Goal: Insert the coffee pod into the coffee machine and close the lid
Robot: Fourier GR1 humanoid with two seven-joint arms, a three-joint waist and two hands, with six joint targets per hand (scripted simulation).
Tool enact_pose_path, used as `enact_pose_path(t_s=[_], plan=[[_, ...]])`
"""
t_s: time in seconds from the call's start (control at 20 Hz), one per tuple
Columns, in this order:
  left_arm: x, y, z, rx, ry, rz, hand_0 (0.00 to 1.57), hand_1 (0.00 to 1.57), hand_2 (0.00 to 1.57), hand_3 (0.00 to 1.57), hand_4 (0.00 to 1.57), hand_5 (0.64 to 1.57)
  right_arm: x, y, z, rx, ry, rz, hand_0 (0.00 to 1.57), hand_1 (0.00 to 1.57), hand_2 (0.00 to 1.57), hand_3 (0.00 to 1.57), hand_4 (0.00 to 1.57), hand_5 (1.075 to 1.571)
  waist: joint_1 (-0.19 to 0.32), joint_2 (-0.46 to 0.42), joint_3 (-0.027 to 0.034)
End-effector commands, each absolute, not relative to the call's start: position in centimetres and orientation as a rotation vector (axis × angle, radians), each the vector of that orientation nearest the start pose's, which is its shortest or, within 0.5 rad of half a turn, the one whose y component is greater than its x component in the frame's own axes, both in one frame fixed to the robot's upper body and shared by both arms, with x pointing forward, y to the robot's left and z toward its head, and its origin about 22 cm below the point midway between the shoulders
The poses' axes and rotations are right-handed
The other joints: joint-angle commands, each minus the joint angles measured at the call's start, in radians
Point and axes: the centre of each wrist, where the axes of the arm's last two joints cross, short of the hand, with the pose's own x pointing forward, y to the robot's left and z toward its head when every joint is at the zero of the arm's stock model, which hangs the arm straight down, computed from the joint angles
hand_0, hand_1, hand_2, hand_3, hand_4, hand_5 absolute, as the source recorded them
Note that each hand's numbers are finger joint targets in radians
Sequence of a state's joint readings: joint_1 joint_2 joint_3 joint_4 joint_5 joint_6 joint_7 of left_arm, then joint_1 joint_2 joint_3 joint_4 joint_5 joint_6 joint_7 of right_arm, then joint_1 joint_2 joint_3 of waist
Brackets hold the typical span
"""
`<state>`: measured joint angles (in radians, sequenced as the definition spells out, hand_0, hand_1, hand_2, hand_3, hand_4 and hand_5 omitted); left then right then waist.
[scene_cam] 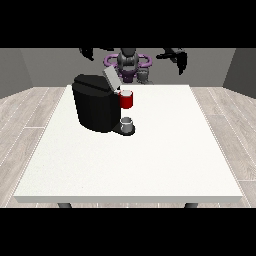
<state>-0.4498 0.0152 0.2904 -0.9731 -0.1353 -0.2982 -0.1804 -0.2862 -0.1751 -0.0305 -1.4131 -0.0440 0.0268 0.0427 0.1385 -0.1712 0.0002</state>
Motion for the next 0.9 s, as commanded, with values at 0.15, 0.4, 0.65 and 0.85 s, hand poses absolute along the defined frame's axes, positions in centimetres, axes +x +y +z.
enact_pose_path(t_s=[0.15,0.4,0.65,0.85], plan=[[33.1,23.0,0.1,-0.199,-1.57,-0.191,0.0,0.0,0.0,0.0,0.0,1.571,32.5,-27.6,3.2,-0.053,-1.628,0.116,0.0,0.0,0.0,0.0,0.0,1.571,0.056,0.065,0.0004],[31.9,24.8,0.4,-0.205,-1.548,-0.142,0.0,0.0,0.0,0.0,0.0,1.571,33.0,-24.1,2.8,-0.001,-1.588,0.13,0.0,0.0,0.0,0.0,0.0,1.571,0.028,0.068,0.0001],[30.9,24.8,0.8,-0.12,-1.6,-0.132,0.0,0.0,0.0,0.0,0.0,1.571,35.9,-24.4,5.8,0.012,-1.652,0.172,0.0,0.0,0.0,0.0,0.0,1.571,0.005,0.151,-0.0001],[30.8,26.5,2.3,-0.148,-1.643,-0.169,0.0,0.0,0.0,0.0,0.0,1.571,36.9,-25.2,5.9,-0.036,-1.674,0.181,0.0,0.0,0.0,0.0,0.0,1.571,0.025,0.192,0.0]])
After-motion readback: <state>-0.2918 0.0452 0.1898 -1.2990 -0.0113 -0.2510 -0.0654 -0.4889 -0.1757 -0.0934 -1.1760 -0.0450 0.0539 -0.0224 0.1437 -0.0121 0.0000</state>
